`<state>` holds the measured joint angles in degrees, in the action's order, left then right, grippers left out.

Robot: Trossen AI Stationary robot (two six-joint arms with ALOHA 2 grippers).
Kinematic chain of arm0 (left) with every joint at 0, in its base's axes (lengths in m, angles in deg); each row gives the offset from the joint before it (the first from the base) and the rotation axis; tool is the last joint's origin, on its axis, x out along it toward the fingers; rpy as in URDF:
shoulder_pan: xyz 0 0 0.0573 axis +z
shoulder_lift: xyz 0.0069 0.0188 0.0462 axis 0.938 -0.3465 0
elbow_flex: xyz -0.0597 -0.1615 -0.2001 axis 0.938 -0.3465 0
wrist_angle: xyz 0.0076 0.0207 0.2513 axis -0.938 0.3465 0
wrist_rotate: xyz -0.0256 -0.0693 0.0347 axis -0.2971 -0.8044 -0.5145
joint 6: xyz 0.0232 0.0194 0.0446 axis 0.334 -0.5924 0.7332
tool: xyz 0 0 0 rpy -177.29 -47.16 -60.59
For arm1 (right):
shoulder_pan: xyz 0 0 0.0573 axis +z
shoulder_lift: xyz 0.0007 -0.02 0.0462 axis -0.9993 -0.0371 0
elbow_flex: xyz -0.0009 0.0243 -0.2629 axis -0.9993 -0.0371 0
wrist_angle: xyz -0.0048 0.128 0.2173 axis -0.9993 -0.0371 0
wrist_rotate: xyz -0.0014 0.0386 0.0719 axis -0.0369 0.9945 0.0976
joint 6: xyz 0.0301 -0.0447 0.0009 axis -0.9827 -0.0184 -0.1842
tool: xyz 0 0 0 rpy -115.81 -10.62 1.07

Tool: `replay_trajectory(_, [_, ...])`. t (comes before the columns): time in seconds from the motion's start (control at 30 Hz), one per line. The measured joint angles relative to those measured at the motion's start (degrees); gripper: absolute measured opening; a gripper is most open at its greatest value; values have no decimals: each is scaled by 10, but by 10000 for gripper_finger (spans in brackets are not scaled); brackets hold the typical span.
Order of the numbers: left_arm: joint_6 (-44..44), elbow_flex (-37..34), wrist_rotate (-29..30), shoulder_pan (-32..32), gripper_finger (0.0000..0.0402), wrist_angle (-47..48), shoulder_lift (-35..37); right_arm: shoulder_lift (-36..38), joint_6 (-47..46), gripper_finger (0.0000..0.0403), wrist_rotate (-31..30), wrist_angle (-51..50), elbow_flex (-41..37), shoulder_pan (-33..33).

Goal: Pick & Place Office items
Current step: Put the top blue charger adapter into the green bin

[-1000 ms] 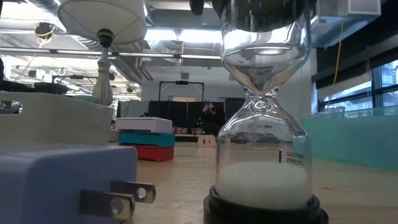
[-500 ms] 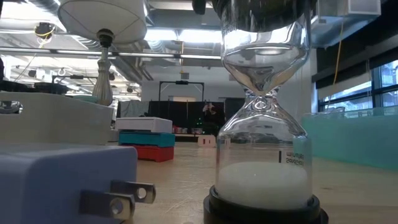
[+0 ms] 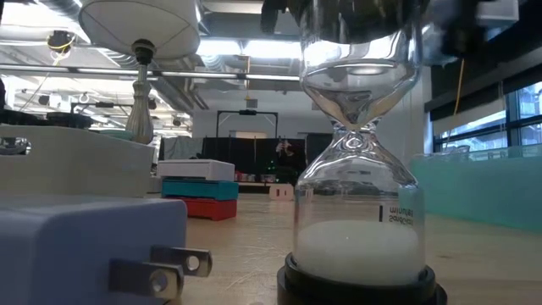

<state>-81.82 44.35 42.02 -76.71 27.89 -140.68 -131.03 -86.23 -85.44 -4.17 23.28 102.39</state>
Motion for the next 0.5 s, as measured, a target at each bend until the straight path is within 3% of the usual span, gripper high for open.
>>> replay_trajectory(0.2, [0, 0, 13, 2, 207, 34, 0, -24, -171, 130, 87, -154, 0, 108])
replay_trajectory(0.5, [0, 0, 19, 19, 203, 58, 0, -113, -256, 136, 100, -199, 0, 197])
